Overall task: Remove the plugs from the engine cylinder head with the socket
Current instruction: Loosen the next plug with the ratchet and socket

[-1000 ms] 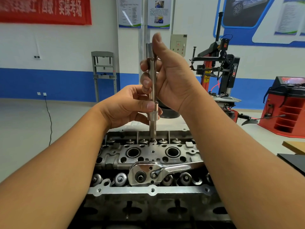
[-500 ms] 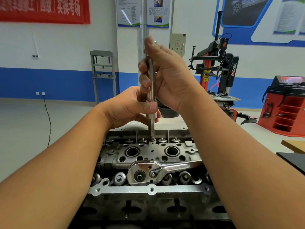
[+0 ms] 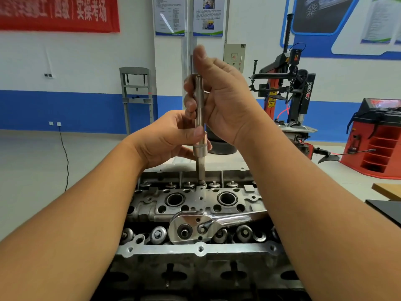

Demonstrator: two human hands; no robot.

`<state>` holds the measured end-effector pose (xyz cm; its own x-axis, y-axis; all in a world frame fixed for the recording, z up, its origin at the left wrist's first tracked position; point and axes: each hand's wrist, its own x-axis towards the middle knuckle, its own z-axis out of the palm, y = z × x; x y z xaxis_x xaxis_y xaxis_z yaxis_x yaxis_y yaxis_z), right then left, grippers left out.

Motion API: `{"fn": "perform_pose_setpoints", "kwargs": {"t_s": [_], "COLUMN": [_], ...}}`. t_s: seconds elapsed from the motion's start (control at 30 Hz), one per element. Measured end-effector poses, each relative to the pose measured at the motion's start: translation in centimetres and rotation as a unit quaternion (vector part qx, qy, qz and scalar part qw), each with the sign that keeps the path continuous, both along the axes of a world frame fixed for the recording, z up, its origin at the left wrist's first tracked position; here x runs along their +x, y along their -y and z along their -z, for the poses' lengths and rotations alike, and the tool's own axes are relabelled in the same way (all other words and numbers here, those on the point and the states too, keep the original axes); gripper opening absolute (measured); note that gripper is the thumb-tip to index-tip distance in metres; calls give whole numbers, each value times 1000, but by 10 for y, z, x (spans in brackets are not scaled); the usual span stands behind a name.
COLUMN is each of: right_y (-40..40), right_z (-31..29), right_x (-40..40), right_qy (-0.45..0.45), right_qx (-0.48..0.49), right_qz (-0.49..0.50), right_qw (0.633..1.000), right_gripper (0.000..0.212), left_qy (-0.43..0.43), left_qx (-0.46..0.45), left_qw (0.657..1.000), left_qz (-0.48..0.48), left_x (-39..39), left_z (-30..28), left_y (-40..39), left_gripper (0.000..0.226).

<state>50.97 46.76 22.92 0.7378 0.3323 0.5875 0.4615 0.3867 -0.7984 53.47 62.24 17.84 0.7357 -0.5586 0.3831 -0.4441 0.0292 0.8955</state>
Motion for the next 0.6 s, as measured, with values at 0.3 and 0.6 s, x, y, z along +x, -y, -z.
{"fn": "perform_pose_setpoints", "kwargs": {"t_s": [0.3,0.6], "right_y": [1,2], "right_z": [0,-1], "right_x": [1,1], "right_qy": [-15,21], "right_qx": [9,5], "right_qz": [-24,57], "right_qw": [1000,998], "right_gripper": [34,34], "left_qy": [-16,-33], "left_qx": [-28,-72], "left_qw": [999,993], "left_qz": [41,90], "left_x": [-1,1], "left_z": [0,0], "left_y": [-1,-4], "left_gripper": [51,42]}}
